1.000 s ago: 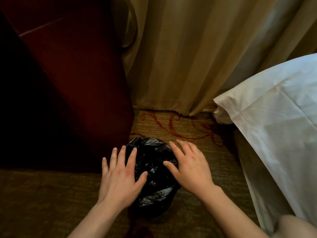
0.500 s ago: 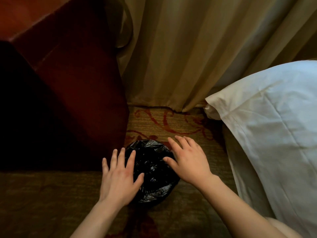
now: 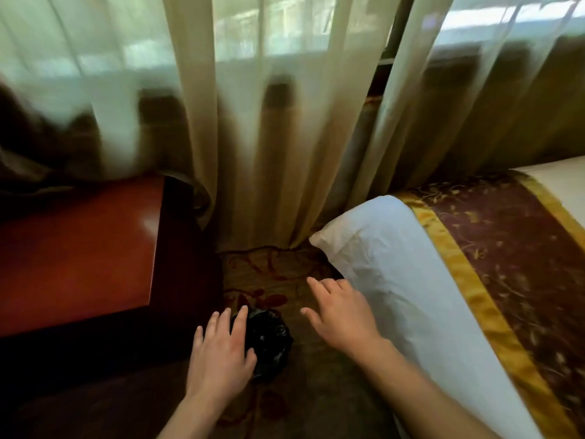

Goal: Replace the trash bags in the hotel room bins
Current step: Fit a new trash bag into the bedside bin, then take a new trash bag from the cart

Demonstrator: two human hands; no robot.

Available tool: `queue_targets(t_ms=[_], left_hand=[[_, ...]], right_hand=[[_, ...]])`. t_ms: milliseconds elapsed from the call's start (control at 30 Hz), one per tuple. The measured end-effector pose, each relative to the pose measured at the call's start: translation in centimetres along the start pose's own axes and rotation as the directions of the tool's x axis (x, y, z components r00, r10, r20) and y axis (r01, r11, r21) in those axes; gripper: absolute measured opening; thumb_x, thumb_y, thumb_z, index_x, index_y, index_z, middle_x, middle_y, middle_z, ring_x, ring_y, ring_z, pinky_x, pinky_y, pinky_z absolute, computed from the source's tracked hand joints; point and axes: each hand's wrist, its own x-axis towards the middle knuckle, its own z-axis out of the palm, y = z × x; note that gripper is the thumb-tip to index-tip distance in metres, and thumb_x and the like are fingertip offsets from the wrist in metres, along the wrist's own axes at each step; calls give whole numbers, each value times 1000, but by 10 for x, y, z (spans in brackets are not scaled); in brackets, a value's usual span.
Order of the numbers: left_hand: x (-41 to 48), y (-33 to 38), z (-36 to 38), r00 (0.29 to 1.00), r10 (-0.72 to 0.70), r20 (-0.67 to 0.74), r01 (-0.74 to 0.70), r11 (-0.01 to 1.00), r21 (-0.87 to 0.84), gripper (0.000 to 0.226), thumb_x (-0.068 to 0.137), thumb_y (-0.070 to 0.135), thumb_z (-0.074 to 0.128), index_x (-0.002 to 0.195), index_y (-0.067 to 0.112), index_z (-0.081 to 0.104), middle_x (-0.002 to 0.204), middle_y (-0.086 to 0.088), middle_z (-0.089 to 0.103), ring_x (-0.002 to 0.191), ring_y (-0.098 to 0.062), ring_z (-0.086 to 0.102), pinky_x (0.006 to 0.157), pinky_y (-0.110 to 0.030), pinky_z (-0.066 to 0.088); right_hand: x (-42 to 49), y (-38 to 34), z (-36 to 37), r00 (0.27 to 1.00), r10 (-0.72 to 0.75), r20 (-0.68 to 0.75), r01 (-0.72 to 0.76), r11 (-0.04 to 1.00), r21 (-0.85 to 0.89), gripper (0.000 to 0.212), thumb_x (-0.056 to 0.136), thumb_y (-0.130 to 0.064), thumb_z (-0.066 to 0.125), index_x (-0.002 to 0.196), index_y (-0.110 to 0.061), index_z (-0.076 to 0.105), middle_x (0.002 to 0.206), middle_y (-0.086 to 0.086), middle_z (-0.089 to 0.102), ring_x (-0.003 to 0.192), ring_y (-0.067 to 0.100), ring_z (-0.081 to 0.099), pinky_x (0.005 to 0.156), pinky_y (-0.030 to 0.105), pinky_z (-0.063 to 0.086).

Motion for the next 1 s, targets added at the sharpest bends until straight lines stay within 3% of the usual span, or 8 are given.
queue_targets(t_ms=[233, 400, 567, 667, 800, 1000], left_hand=[[-59, 59, -113, 991, 121, -54, -118, 991, 58, 73, 93, 49, 45, 155, 30, 12, 160, -2, 26, 148, -21, 20, 121, -44, 19], [-74, 79, -142, 950, 289, -121, -276, 954, 113, 71, 92, 51, 43, 154, 27, 19, 156, -4, 34, 146, -23, 26, 118, -46, 24], [-82, 80, -150, 876, 479, -58, -462, 867, 189, 72, 92, 54, 41, 154, 28, 16, 157, -3, 31, 146, -23, 24, 118, -47, 22], [-92, 72, -157, 795, 607, -5, -589, 774, 231, 71, 90, 52, 45, 153, 28, 23, 154, -4, 36, 144, -25, 29, 116, -48, 25], [-112, 64, -167, 658, 752, 33, -731, 628, 267, 68, 81, 51, 57, 143, 26, 46, 138, -5, 55, 131, -27, 49, 105, -50, 40], [-181, 93, -174, 365, 927, 91, -898, 325, 297, 66, 81, 52, 58, 142, 28, 46, 129, 0, 58, 122, -25, 55, 100, -44, 44]], right_hand=[[-83, 11, -130, 991, 132, -36, -131, 990, 45, 62, 96, -57, 42, 150, -30, 31, 143, -3, 49, 129, 22, 45, 101, 39, 45], [-135, 7, -161, 969, 229, -96, -231, 973, -10, 54, 95, -58, 42, 141, -30, 40, 134, -1, 56, 118, 23, 51, 91, 38, 48], [-191, -27, -167, 901, 407, -151, -412, 911, -3, 54, 96, -58, 41, 141, -28, 41, 133, 0, 57, 116, 23, 52, 90, 37, 48], [-232, -57, -167, 817, 549, -177, -551, 834, 44, 50, 96, -55, 42, 138, -28, 44, 131, 0, 58, 115, 24, 53, 91, 38, 50], [-298, -103, -164, 667, 720, -191, -713, 692, 117, 47, 97, -54, 43, 135, -28, 48, 131, -1, 58, 114, 21, 54, 91, 34, 51], [-411, -169, -155, 395, 888, -236, -867, 445, 223, 47, 97, -55, 43, 135, -29, 50, 132, -4, 58, 116, 19, 53, 94, 34, 48]])
